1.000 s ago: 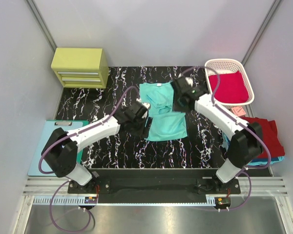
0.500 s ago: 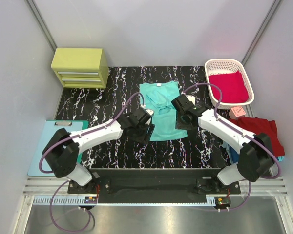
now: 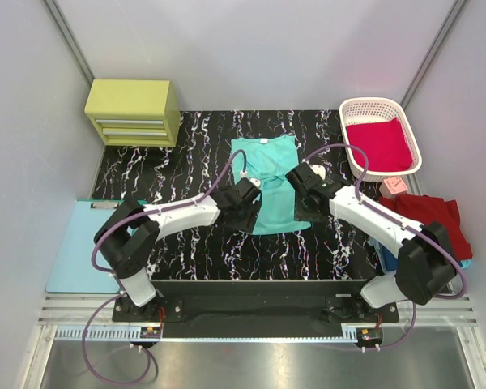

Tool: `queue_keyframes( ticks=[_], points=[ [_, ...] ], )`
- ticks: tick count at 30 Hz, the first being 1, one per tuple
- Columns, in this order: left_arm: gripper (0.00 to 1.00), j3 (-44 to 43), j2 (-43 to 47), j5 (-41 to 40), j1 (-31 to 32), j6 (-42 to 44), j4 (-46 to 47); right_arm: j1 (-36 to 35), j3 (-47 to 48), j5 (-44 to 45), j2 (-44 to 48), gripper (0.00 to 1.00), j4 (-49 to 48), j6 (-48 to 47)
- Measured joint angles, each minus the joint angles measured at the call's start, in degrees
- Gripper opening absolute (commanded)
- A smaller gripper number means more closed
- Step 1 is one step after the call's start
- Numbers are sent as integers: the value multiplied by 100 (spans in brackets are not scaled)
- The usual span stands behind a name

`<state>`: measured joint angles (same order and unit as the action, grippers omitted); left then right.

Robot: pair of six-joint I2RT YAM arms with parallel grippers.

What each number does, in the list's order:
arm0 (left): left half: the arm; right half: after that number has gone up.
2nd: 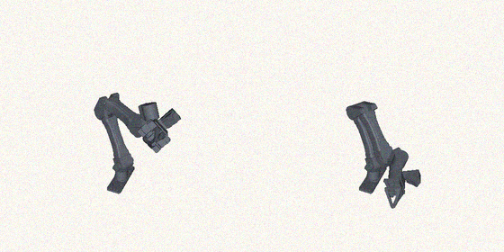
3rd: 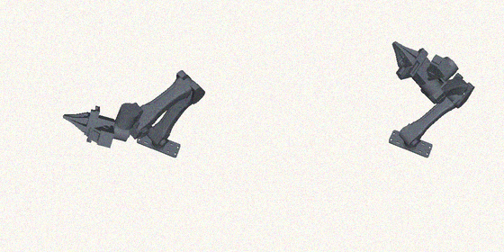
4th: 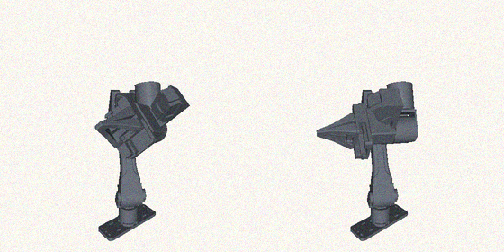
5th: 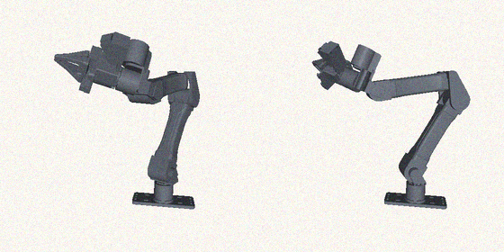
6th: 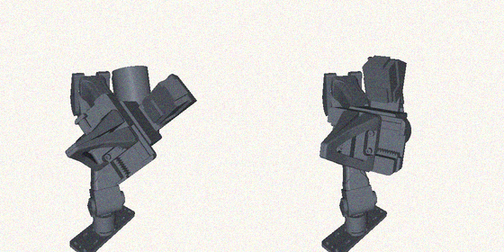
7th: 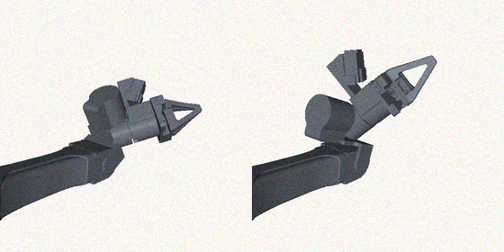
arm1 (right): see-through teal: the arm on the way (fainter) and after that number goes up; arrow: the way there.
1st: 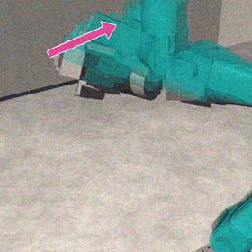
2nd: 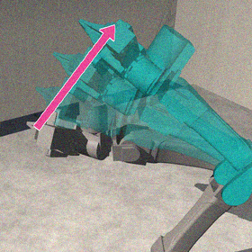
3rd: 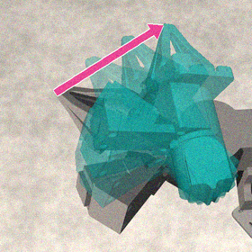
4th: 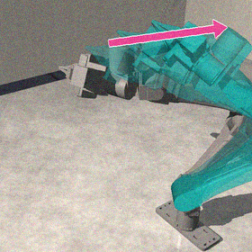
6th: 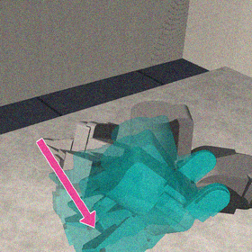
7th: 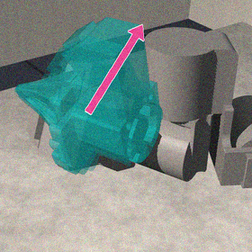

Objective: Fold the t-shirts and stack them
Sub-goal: Grab one side of the 2/3 rectangular tshirt with both arms

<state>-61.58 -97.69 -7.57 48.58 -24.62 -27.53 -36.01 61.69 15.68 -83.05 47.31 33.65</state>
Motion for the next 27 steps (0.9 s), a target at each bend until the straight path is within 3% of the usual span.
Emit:
queue_keyframes(
  ticks=[9, 21, 27],
  points=[
    [51, -96, -151, -214, -50, -162, 120, 0, -129, 39, 7, 44, -9, -35],
    [28, 330, -114, -122, -57, -374, 234, 0, -166, 42, 7, 42, -37, -33],
    [25, 400, -79, -98, -57, -437, 330, 0, -192, 94, 7, 44, -90, -31]
  ],
)
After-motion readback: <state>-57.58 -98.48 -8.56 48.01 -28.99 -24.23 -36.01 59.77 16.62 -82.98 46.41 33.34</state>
